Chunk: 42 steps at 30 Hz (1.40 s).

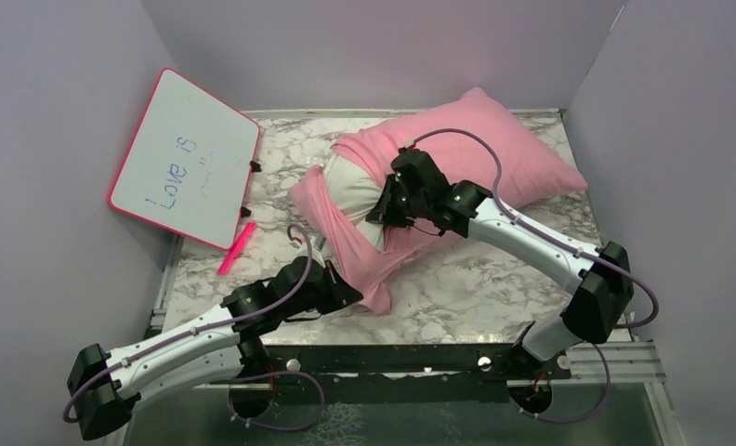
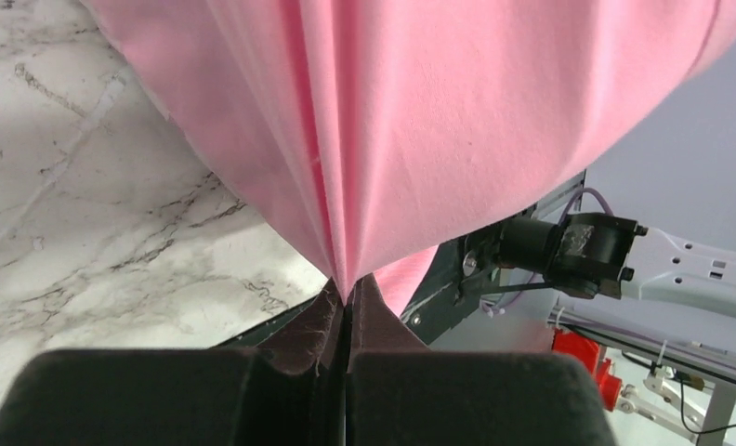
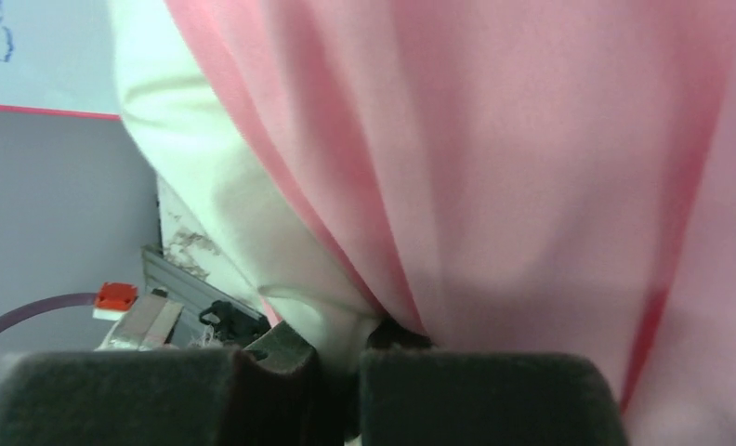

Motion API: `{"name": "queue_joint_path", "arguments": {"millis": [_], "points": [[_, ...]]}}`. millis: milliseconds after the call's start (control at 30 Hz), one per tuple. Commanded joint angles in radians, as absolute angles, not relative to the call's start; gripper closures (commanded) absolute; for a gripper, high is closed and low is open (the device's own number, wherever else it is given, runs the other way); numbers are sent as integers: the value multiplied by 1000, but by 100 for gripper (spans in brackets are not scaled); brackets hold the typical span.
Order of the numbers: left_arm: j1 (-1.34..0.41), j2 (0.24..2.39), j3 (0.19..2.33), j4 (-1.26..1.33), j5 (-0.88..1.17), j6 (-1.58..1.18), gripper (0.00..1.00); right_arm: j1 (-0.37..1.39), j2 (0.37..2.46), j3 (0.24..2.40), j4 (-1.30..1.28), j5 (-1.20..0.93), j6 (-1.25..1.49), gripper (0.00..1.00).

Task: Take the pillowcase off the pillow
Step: Remove the pillow from the pillowcase.

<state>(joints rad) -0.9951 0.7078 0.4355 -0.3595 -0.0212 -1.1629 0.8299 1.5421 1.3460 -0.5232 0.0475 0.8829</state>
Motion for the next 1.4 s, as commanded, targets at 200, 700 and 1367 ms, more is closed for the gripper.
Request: {"name": "queue_joint_path", "arguments": {"millis": [200, 700, 1367], "points": [[-1048, 821, 350, -569, 11, -1124, 100, 742, 1387, 1426, -214, -28, 887, 99], [-1124, 917, 296, -523, -82, -1185, 100, 694, 1266, 1375, -277, -84, 874, 99], [-1132, 1063, 294, -480, -136, -1162, 100, 689, 1176, 1372, -301, -180, 890, 99]]}}
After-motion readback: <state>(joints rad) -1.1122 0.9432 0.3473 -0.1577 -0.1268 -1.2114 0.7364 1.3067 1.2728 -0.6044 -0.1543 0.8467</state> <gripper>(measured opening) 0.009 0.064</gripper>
